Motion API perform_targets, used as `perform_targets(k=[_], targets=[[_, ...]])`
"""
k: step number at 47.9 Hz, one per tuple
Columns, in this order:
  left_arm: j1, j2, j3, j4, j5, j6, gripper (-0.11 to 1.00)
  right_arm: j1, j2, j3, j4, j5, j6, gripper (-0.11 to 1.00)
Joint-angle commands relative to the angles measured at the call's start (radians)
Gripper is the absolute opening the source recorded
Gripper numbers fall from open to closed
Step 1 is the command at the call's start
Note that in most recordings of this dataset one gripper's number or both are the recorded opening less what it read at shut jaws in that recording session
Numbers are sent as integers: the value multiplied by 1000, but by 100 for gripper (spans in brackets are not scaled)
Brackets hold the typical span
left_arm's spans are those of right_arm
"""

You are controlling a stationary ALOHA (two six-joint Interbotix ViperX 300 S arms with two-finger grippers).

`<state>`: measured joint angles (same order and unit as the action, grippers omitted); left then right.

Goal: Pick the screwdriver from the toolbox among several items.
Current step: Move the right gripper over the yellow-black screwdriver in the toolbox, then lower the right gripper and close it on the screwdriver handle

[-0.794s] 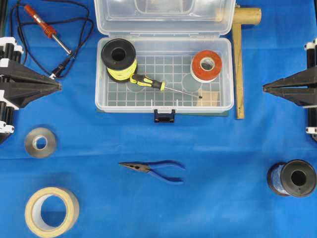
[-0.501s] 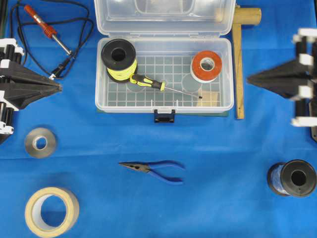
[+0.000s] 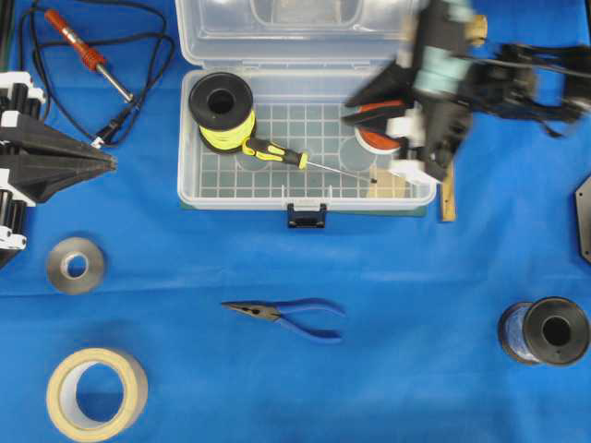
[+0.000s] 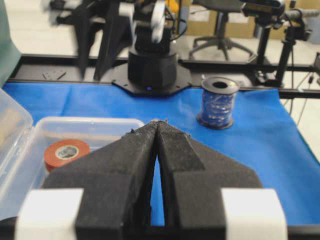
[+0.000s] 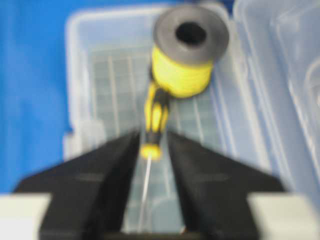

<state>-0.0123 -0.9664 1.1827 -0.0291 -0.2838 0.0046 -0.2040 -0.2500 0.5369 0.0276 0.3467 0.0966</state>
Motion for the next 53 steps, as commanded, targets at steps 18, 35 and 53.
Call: perform_targets(k=[18,35,53], targets=[[0,11,-15,-2,-6,2,0,-23,403,-256,-26,109,-3,72],[0,12,-15,-3,-8,-3,0,-26,577,-313,-21,106,-8,72],[0,6,-15,-3,-5,-3,0,-26,600,-313,-15,110,-9,26]])
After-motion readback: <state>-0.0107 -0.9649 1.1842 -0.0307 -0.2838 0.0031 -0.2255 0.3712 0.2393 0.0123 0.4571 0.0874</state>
